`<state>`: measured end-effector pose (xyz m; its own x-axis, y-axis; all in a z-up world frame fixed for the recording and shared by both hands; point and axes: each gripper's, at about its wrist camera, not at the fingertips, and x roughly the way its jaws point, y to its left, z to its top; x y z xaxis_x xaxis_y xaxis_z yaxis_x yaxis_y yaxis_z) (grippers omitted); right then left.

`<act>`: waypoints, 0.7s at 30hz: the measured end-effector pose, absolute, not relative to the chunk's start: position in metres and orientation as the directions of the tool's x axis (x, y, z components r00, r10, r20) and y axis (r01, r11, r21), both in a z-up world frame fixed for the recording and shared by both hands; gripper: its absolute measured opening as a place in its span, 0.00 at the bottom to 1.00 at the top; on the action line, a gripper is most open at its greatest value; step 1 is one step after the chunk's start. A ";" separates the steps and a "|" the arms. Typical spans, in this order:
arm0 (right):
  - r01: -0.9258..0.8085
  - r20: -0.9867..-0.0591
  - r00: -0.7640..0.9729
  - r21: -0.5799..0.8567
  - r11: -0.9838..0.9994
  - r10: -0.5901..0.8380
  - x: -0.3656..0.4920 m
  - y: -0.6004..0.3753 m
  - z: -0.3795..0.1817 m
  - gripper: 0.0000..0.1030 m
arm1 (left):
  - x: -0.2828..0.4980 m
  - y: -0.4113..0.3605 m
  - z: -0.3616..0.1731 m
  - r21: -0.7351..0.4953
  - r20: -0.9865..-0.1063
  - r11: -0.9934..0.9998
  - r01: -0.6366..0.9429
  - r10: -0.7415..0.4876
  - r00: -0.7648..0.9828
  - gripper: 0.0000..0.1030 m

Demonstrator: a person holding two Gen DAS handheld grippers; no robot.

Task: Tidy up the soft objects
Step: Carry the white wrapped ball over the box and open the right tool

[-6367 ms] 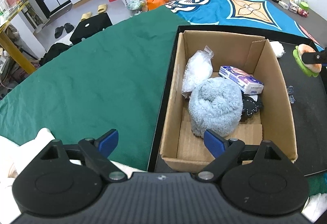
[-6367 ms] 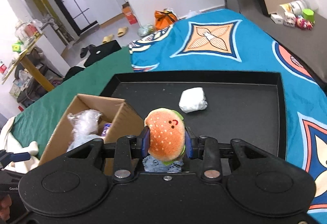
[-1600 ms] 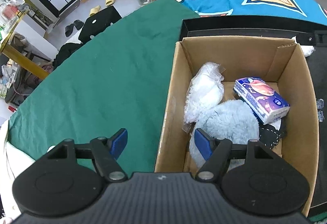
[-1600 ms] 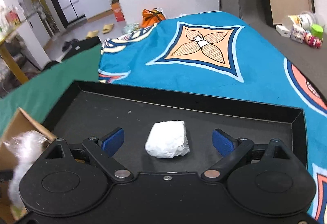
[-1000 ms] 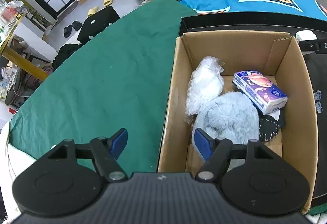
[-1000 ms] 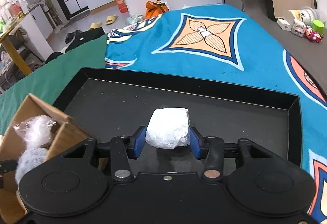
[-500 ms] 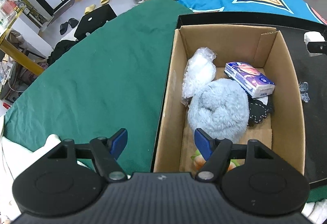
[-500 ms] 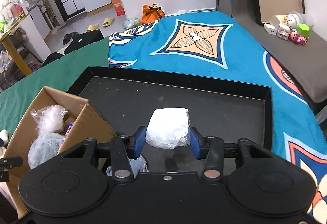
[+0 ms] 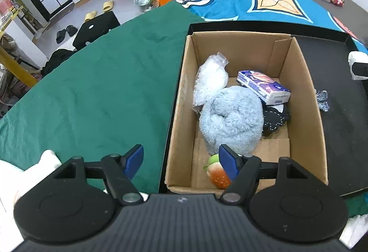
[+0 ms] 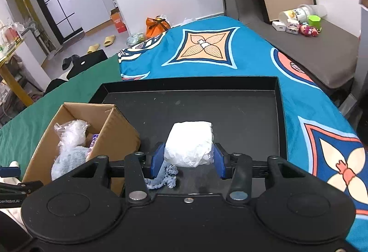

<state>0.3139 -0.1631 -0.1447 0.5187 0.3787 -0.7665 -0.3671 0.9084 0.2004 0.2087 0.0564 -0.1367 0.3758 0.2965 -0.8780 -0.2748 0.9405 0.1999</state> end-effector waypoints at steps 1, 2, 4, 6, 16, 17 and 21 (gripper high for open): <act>-0.370 -0.767 0.518 0.198 0.908 0.379 0.310 -0.162 -0.143 0.43 | 0.206 0.056 -0.136 0.191 -0.876 0.942 -0.274 0.290 0.385 0.69; -0.373 -0.767 0.517 0.197 0.907 0.379 0.306 -0.160 -0.142 0.43 | 0.203 0.056 -0.136 0.183 -0.875 0.945 -0.272 0.282 0.393 0.68; -0.380 -0.766 0.519 0.190 0.905 0.379 0.298 -0.156 -0.138 0.43 | 0.200 0.057 -0.136 0.171 -0.875 0.947 -0.271 0.272 0.399 0.68; -0.390 -0.765 0.519 0.185 0.902 0.381 0.291 -0.153 -0.135 0.43 | 0.194 0.059 -0.138 0.159 -0.875 0.948 -0.275 0.264 0.405 0.67; -0.403 -0.748 0.510 0.229 0.886 0.425 0.265 -0.141 -0.111 0.43 | 0.176 0.070 -0.141 0.092 -0.857 0.957 -0.275 0.217 0.467 0.59; -0.405 -0.743 0.506 0.243 0.881 0.438 0.263 -0.140 -0.107 0.43 | 0.176 0.071 -0.141 0.081 -0.856 0.957 -0.278 0.210 0.472 0.58; -0.430 -0.727 0.512 0.243 0.869 0.457 0.256 -0.130 -0.088 0.43 | 0.172 0.078 -0.142 0.044 -0.856 0.957 -0.286 0.184 0.483 0.49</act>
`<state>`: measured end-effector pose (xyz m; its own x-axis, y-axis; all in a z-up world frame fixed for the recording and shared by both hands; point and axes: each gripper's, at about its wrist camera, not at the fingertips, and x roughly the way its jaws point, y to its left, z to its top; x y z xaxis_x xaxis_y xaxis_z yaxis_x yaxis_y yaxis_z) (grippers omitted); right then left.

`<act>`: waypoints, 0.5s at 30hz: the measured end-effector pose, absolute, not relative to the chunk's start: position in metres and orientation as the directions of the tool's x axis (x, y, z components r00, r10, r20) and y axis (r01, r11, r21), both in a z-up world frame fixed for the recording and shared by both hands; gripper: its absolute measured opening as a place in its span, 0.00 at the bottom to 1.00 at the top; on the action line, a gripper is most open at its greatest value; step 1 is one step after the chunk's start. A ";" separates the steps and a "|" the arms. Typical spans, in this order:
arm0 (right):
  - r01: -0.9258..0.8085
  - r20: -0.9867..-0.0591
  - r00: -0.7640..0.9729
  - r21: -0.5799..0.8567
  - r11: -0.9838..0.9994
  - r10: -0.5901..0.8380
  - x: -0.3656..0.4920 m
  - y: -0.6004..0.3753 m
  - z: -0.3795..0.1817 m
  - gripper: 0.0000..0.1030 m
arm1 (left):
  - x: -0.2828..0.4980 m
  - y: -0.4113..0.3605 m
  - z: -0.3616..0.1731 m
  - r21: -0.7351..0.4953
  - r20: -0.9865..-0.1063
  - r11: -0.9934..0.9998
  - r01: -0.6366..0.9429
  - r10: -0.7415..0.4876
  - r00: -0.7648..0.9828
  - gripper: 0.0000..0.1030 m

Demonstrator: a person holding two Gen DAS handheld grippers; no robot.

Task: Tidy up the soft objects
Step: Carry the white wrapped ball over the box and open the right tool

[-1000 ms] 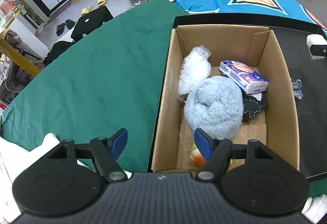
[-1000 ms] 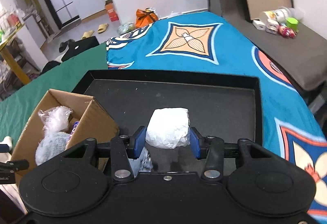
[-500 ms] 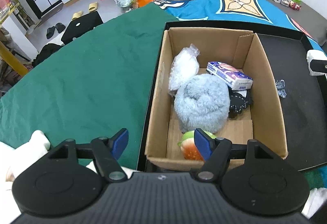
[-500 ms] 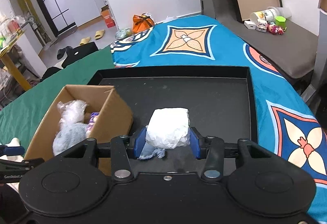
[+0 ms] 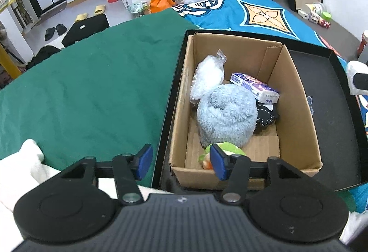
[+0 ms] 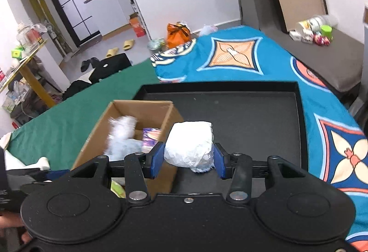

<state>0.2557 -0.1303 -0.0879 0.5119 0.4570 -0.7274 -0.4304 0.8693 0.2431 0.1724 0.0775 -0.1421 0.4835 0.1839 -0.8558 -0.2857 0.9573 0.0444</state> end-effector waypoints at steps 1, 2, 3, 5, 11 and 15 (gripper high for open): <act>-0.436 -0.725 0.512 0.243 0.866 0.461 0.254 -0.128 -0.084 0.43 | 0.172 0.079 -0.142 0.033 -0.856 0.957 -0.287 0.176 0.486 0.46; -0.442 -0.723 0.512 0.242 0.864 0.464 0.253 -0.125 -0.081 0.43 | 0.171 0.080 -0.142 0.023 -0.855 0.958 -0.287 0.168 0.491 0.45; -0.448 -0.721 0.512 0.239 0.861 0.467 0.252 -0.123 -0.078 0.43 | 0.170 0.080 -0.142 0.016 -0.854 0.958 -0.286 0.162 0.495 0.42; -0.466 -0.720 0.509 0.231 0.854 0.472 0.249 -0.114 -0.073 0.43 | 0.168 0.082 -0.142 0.004 -0.852 0.959 -0.284 0.152 0.502 0.36; -0.512 -0.735 0.480 0.208 0.834 0.479 0.245 -0.088 -0.071 0.43 | 0.164 0.089 -0.143 -0.046 -0.845 0.954 -0.295 0.120 0.521 0.21; -0.537 -0.752 0.454 0.198 0.820 0.478 0.242 -0.070 -0.073 0.43 | 0.162 0.096 -0.143 -0.082 -0.841 0.946 -0.314 0.104 0.532 0.15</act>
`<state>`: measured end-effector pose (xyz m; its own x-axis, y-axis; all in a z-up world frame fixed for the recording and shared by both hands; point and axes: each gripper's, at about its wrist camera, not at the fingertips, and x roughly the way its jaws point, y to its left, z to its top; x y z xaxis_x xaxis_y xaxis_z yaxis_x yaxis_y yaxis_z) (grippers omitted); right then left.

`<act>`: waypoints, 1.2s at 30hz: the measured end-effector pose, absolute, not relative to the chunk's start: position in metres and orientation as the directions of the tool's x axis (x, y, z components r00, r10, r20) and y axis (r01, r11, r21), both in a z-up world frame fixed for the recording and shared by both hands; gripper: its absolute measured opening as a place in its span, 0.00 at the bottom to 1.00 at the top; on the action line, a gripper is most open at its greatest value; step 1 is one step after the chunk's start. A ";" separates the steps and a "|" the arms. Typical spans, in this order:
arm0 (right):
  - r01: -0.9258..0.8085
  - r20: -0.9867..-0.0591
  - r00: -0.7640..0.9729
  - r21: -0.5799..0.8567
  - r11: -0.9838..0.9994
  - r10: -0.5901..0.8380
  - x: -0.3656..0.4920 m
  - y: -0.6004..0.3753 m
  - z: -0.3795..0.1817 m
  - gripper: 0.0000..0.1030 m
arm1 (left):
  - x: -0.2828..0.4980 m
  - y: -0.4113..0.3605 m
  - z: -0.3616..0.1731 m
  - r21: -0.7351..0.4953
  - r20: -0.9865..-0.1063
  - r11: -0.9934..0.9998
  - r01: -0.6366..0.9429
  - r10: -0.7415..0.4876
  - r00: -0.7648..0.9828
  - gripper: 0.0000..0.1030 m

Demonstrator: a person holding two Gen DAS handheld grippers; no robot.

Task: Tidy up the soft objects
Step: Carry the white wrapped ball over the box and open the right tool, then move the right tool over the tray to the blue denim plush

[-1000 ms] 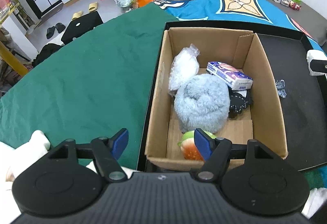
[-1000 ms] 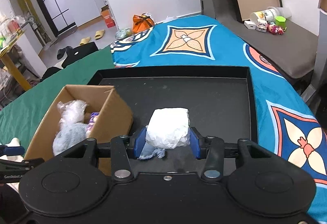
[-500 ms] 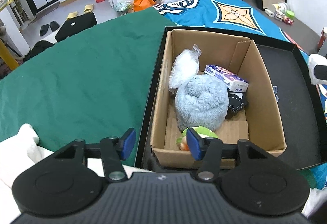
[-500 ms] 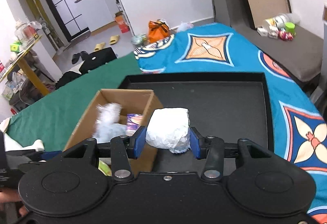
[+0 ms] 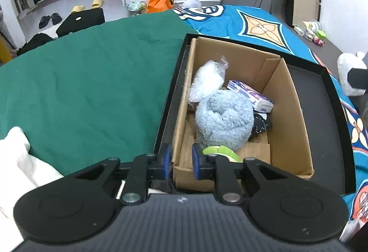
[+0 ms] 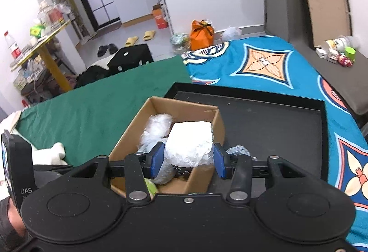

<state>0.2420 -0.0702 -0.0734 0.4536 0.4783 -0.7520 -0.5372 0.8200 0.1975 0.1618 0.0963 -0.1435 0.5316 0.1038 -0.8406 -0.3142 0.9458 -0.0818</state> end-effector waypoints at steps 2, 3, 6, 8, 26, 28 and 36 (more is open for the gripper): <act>-0.548 -0.761 0.441 0.193 0.814 0.476 0.241 -0.064 -0.074 0.44 | 0.162 0.099 -0.144 -0.093 -0.839 0.943 -0.319 0.098 0.535 0.14; -0.552 -0.765 0.434 0.191 0.812 0.475 0.241 -0.060 -0.075 0.44 | 0.162 0.100 -0.144 -0.098 -0.838 0.943 -0.319 0.095 0.538 0.13; -0.563 -0.777 0.417 0.187 0.805 0.472 0.238 -0.052 -0.076 0.44 | 0.161 0.104 -0.146 -0.114 -0.835 0.936 -0.333 0.091 0.543 0.08; -0.571 -0.785 0.408 0.179 0.801 0.466 0.236 -0.045 -0.078 0.44 | 0.161 0.107 -0.147 -0.129 -0.834 0.932 -0.340 0.084 0.545 0.08; -0.542 -0.813 0.425 0.123 0.831 0.398 0.245 -0.056 -0.079 0.69 | 0.155 0.114 -0.147 -0.173 -0.825 0.925 -0.339 0.051 0.563 0.08; -0.535 -0.813 0.428 0.123 0.836 0.394 0.248 -0.060 -0.080 0.69 | 0.155 0.114 -0.147 -0.173 -0.826 0.925 -0.338 0.050 0.561 0.08; -0.505 -0.813 0.434 0.137 0.852 0.388 0.263 -0.086 -0.097 0.71 | 0.161 0.108 -0.143 -0.131 -0.850 0.938 -0.321 0.061 0.524 0.08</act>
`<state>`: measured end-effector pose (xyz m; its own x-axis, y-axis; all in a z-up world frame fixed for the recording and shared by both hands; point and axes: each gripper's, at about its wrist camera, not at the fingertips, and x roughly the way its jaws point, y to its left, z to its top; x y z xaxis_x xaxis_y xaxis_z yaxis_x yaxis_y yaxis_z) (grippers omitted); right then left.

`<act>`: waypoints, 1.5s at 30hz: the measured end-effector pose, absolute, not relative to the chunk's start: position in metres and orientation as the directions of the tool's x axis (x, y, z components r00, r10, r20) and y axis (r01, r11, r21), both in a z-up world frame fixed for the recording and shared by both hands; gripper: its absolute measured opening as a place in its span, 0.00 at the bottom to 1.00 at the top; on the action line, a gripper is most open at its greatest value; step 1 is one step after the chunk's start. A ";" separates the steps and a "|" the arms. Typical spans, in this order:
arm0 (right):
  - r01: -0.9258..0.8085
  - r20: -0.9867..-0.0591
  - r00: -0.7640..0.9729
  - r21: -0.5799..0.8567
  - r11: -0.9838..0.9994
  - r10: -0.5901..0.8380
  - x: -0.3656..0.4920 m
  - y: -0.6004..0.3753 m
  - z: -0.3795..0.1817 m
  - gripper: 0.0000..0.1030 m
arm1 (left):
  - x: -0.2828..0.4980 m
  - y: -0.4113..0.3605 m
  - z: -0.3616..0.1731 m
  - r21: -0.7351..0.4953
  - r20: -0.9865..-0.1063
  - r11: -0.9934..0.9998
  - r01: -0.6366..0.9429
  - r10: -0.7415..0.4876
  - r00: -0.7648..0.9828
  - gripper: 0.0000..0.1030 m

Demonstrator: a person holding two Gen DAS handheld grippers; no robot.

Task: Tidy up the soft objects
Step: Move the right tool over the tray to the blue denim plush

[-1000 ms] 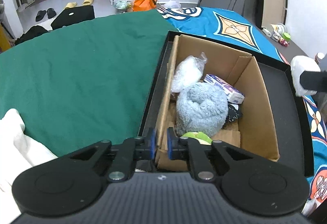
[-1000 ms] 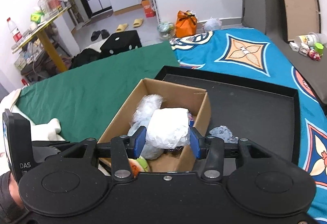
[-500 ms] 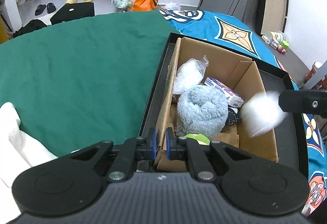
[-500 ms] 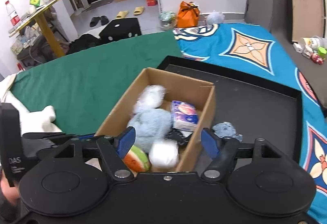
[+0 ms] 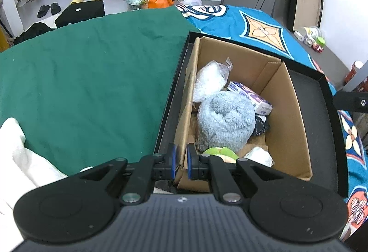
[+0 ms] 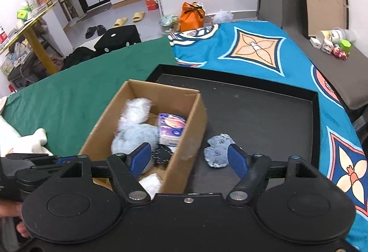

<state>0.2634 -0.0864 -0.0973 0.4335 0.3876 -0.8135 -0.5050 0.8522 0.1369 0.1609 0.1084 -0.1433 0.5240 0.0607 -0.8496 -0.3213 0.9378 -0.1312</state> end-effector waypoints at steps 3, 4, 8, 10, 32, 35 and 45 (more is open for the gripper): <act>-0.493 -0.813 0.438 0.140 0.858 0.384 0.268 -0.095 -0.102 0.71 | 0.163 0.104 -0.141 -0.111 -0.857 0.943 -0.315 0.070 0.511 0.08; -0.487 -0.811 0.439 0.148 0.861 0.388 0.271 -0.098 -0.103 0.72 | 0.164 0.103 -0.140 -0.106 -0.859 0.944 -0.311 0.071 0.507 0.10; -0.465 -0.801 0.442 0.180 0.867 0.404 0.282 -0.107 -0.106 0.74 | 0.168 0.098 -0.140 -0.080 -0.867 0.949 -0.305 0.084 0.491 0.12; -0.462 -0.797 0.443 0.188 0.867 0.410 0.287 -0.110 -0.109 0.74 | 0.172 0.096 -0.140 -0.065 -0.873 0.950 -0.305 0.094 0.479 0.12; -0.429 -0.786 0.363 0.336 0.838 0.501 0.312 -0.135 -0.165 0.73 | 0.202 0.075 -0.144 0.107 -0.897 0.948 -0.299 0.222 0.382 0.41; -0.399 -0.790 0.358 0.352 0.846 0.498 0.318 -0.140 -0.174 0.73 | 0.206 0.076 -0.144 0.126 -0.899 0.943 -0.308 0.240 0.368 0.42; -0.339 -0.772 0.322 0.446 0.828 0.548 0.343 -0.147 -0.197 0.58 | 0.228 0.070 -0.143 0.185 -0.889 0.930 -0.318 0.297 0.349 0.42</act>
<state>0.3430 -0.1466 -0.1974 0.3225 0.5479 -0.7719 -0.3393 0.8282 0.4461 0.2279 0.0704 -0.1434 0.3488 0.2965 -0.8891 -0.3185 0.9297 0.1851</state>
